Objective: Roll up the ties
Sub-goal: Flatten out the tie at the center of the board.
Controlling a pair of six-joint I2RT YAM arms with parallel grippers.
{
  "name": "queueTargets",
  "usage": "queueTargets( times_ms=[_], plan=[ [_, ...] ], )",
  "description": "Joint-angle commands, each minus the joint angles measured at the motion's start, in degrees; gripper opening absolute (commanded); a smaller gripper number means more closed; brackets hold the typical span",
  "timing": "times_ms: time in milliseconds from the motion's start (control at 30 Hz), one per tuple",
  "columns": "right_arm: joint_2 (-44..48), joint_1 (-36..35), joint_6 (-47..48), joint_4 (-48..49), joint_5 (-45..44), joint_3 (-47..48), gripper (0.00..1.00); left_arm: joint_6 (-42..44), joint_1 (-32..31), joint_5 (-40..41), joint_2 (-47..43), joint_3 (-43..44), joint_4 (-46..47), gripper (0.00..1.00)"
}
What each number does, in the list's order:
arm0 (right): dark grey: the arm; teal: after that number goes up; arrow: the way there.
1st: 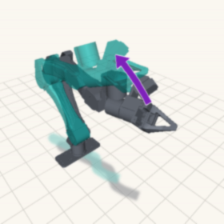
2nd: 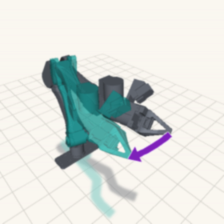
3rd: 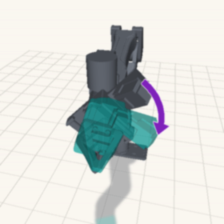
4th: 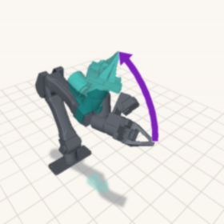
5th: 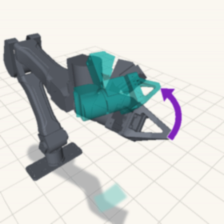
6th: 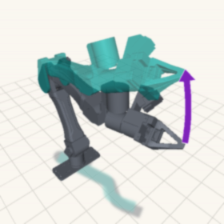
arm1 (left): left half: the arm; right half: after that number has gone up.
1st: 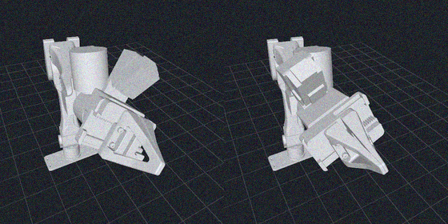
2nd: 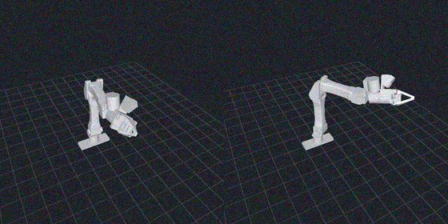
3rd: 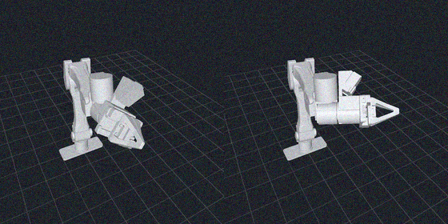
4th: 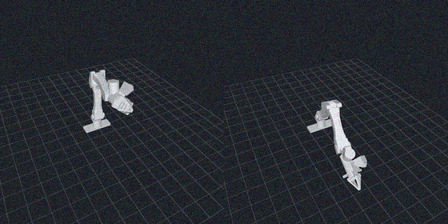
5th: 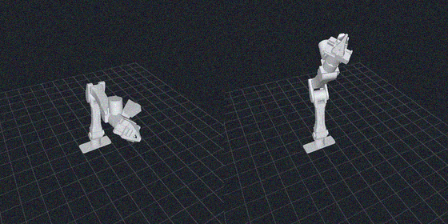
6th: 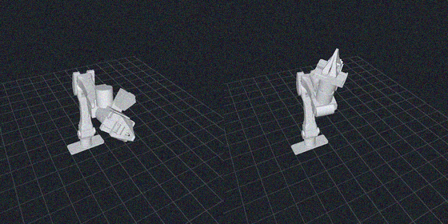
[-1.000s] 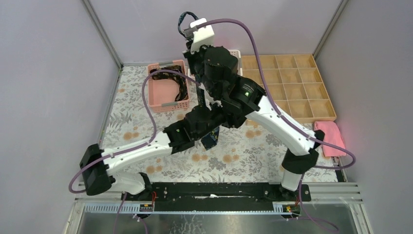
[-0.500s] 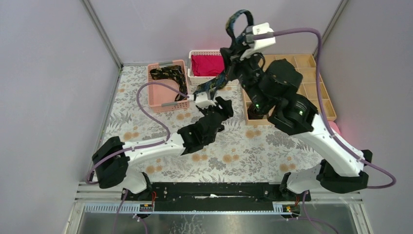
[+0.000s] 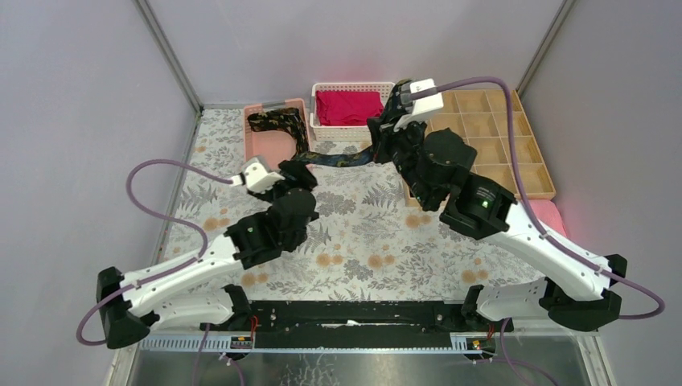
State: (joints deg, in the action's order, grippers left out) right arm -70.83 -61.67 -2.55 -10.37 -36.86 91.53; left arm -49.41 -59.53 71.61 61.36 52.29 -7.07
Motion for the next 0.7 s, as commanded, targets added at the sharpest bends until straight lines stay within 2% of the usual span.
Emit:
queueTargets(
  times_ms=[0,133,200,267,367,433,533,667],
  plan=[
    [0.02,-0.38,-4.32,4.67,-0.47,-3.02,0.0,-14.52,1.78,12.62,-5.63,-0.25,-23.74,0.7],
    [-1.72,-0.38,-5.18,8.9,-1.16,-7.03,0.0,-34.54,2.06,16.88,-12.08,2.69,-49.23,0.67],
    [-2.63,-0.38,-5.35,12.76,0.05,-9.68,0.0,-39.58,2.4,18.29,-14.79,3.84,-56.47,0.67],
    [-3.68,-0.32,-6.01,16.41,1.26,-12.37,0.0,-36.75,2.57,18.71,-16.93,4.4,-55.92,0.67],
    [-6.52,-0.12,-9.77,12.62,-3.35,-12.8,0.0,-29.03,2.59,16.11,-18.78,4.7,-51.13,0.67],
    [-6.32,-0.11,-11.21,12.96,-6.5,-16.62,0.0,-24.67,2.56,13.29,-18.88,4.24,-47.59,0.67],
    [-3.78,0.56,-11.2,17.42,-9.63,-24.4,0.0,-22.67,2.57,7.43,-17.66,3.01,-45.43,0.67],
    [-1.58,1.64,-10.61,15.0,-14.59,-30.42,0.0,-21.72,2.44,-0.92,-15.55,-1.38,-40.5,0.67]
  ],
)
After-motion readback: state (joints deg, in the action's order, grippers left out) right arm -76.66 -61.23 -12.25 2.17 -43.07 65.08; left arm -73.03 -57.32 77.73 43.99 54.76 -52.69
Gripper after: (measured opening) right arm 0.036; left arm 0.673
